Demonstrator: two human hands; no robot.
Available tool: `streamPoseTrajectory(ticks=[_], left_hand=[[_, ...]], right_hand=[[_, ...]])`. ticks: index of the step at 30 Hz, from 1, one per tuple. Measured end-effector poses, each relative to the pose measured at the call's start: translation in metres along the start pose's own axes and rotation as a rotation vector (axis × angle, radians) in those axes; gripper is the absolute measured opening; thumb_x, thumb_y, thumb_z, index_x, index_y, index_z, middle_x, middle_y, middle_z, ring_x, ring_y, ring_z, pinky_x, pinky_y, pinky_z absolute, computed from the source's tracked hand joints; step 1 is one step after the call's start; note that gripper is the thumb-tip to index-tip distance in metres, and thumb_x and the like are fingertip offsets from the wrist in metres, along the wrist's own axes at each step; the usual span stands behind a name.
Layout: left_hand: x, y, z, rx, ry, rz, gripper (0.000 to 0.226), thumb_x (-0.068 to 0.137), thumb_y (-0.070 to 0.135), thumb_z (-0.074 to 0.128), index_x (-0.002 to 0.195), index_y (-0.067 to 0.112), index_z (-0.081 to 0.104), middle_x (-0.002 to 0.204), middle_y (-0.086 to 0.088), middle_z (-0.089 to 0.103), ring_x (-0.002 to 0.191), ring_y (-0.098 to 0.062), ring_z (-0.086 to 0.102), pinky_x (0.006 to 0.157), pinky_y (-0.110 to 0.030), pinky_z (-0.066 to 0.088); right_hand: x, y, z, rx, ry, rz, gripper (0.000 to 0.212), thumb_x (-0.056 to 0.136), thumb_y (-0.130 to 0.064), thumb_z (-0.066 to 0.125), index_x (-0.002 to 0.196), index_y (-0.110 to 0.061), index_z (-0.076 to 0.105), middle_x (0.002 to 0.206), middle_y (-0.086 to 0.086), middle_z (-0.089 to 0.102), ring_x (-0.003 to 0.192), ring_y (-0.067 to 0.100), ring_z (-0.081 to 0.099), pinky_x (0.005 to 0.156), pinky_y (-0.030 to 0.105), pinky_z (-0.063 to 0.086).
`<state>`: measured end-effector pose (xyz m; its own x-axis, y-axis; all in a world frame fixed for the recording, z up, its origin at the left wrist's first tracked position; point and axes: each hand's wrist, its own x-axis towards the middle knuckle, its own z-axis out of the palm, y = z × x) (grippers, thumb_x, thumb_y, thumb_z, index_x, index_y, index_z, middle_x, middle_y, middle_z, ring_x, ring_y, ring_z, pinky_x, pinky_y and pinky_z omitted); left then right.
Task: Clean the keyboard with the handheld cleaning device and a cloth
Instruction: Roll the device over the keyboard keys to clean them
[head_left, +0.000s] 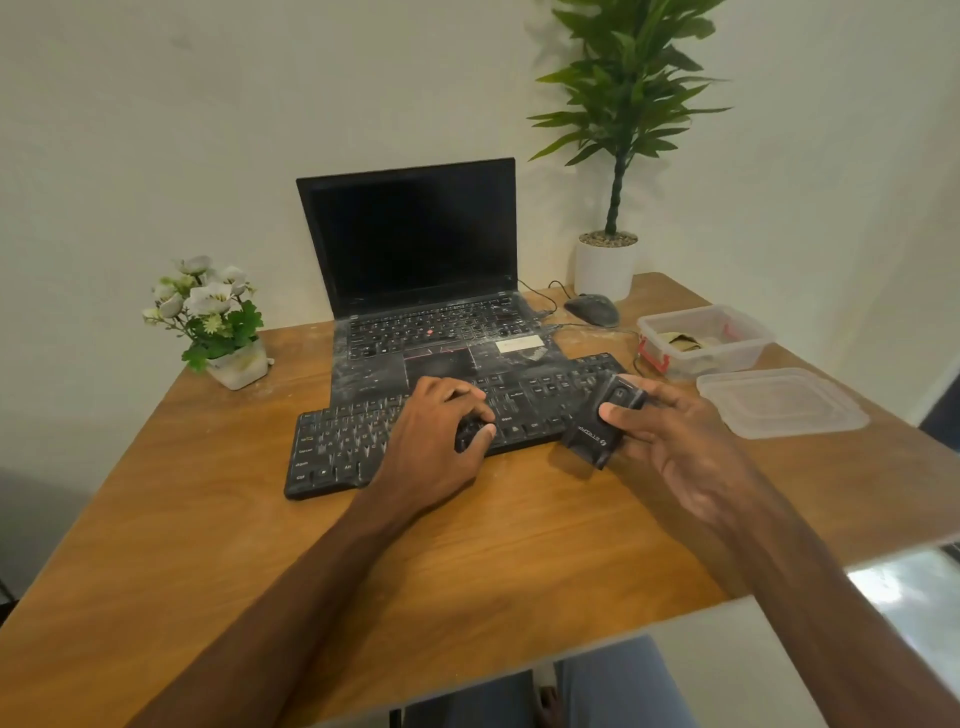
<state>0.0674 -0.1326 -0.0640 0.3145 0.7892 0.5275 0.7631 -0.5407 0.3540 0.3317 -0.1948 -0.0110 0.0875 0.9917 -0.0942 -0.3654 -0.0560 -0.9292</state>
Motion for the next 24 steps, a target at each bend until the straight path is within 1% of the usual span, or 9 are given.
streamPoseTrajectory(ticks=[5,8,10,14,15,18,20,22,24], left_hand=[[0.001,0.009,0.004,0.006,-0.009,0.013,0.019,0.093,0.040,0.069,0.109,0.029,0.073,0.127,0.011,0.063,0.125,-0.009,0.043,0.103,-0.034,0.040],[0.003,0.013,0.007,-0.003,-0.008,0.012,0.019,0.093,0.040,0.068,0.107,0.029,0.073,0.126,0.011,0.063,0.124,-0.009,0.043,0.103,-0.036,0.041],[0.005,0.017,0.009,-0.013,-0.015,0.016,0.021,0.092,0.041,0.066,0.107,0.028,0.073,0.125,0.011,0.064,0.123,-0.009,0.043,0.103,-0.037,0.042],[0.010,0.028,0.015,-0.020,-0.020,0.027,0.021,0.090,0.040,0.068,0.106,0.027,0.074,0.123,0.011,0.065,0.122,-0.012,0.045,0.102,-0.037,0.043],[0.012,0.030,0.018,-0.025,-0.019,0.027,0.019,0.090,0.038,0.071,0.106,0.027,0.074,0.123,0.011,0.065,0.122,-0.011,0.045,0.102,-0.036,0.043],[0.018,0.041,0.025,-0.027,-0.019,0.028,0.017,0.090,0.035,0.073,0.105,0.027,0.074,0.123,0.011,0.064,0.122,-0.010,0.044,0.099,-0.032,0.040],[0.021,0.050,0.030,-0.024,-0.026,0.027,0.015,0.090,0.035,0.073,0.103,0.027,0.074,0.123,0.011,0.064,0.121,-0.010,0.043,0.098,-0.030,0.037],[0.024,0.057,0.033,-0.026,-0.020,0.017,0.013,0.090,0.036,0.073,0.100,0.028,0.073,0.123,0.011,0.063,0.121,-0.010,0.044,0.099,-0.031,0.039],[0.025,0.062,0.034,-0.029,-0.007,0.001,0.012,0.090,0.036,0.073,0.100,0.030,0.072,0.123,0.012,0.063,0.121,-0.010,0.044,0.099,-0.033,0.041]], right_hand=[[-0.008,-0.016,-0.028,-0.040,0.076,-0.054,0.059,0.077,0.007,0.077,0.132,-0.002,0.057,0.113,0.013,0.075,0.101,0.028,0.074,0.071,0.034,0.063],[-0.010,-0.020,-0.037,-0.068,0.102,-0.067,0.055,0.078,0.008,0.076,0.128,-0.003,0.059,0.109,0.013,0.076,0.097,0.028,0.075,0.067,0.032,0.062],[-0.011,-0.023,-0.044,-0.103,0.129,-0.067,0.050,0.078,0.007,0.076,0.124,-0.006,0.062,0.107,0.012,0.077,0.095,0.028,0.076,0.068,0.033,0.063],[-0.013,-0.031,-0.075,-0.258,0.229,-0.078,0.039,0.079,0.002,0.077,0.114,-0.013,0.070,0.103,0.007,0.075,0.085,0.018,0.077,0.068,0.031,0.062],[-0.012,-0.033,-0.089,-0.290,0.253,-0.075,0.037,0.079,0.000,0.078,0.113,-0.014,0.070,0.104,0.007,0.075,0.087,0.019,0.076,0.070,0.032,0.062],[-0.012,-0.037,-0.129,-0.403,0.323,-0.036,0.041,0.073,-0.011,0.084,0.113,-0.014,0.072,0.112,0.012,0.073,0.103,0.030,0.071,0.086,0.045,0.060],[-0.015,-0.041,-0.146,-0.502,0.398,-0.018,0.045,0.075,-0.016,0.085,0.117,-0.011,0.071,0.116,0.012,0.070,0.104,0.027,0.068,0.086,0.041,0.058],[-0.017,-0.043,-0.157,-0.632,0.436,-0.017,0.044,0.082,-0.023,0.081,0.121,-0.009,0.068,0.120,0.013,0.069,0.100,0.025,0.067,0.085,0.037,0.056],[-0.018,-0.043,-0.161,-0.878,0.526,-0.074,0.047,0.086,-0.036,0.078,0.123,-0.008,0.069,0.123,0.013,0.068,0.102,0.028,0.063,0.092,0.039,0.050]])
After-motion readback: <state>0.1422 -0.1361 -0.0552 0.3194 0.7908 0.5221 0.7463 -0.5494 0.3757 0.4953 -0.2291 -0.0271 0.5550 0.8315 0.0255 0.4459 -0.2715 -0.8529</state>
